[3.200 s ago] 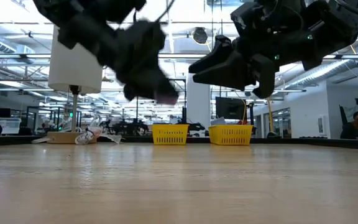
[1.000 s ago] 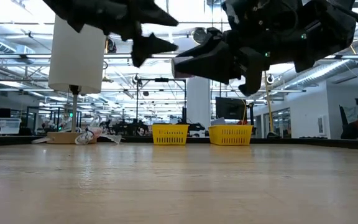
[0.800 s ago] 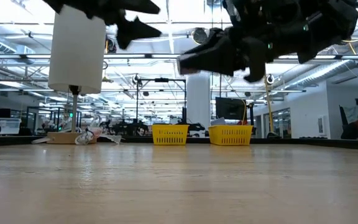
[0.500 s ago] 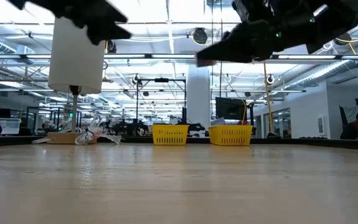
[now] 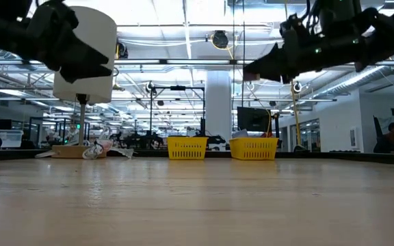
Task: Pick & Place Office items
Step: Put the violet charger adapter into the right yellow bin
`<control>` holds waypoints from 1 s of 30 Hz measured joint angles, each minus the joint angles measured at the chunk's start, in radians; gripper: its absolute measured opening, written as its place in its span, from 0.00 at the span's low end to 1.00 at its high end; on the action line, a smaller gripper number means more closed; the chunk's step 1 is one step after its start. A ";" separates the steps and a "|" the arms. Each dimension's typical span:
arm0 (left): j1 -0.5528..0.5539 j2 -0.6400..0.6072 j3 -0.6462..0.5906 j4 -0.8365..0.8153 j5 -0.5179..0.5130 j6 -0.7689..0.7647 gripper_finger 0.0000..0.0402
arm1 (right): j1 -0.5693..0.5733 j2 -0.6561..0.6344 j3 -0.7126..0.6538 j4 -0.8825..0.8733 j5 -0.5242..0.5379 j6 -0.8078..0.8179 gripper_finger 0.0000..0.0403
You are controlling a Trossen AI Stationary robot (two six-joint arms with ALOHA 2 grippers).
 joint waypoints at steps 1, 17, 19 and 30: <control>0.000 -0.014 -0.027 0.032 0.000 -0.002 0.67 | -0.018 0.000 -0.006 0.007 0.000 0.016 0.31; 0.001 -0.109 -0.211 0.231 -0.112 0.015 0.62 | -0.359 0.291 0.023 0.172 -0.108 0.162 0.31; 0.001 -0.109 -0.211 0.230 -0.112 0.021 0.63 | -0.380 0.355 0.054 0.182 -0.132 0.168 0.31; 0.001 -0.108 -0.210 0.228 -0.119 0.021 0.67 | -0.442 0.506 0.124 0.191 -0.132 0.170 0.35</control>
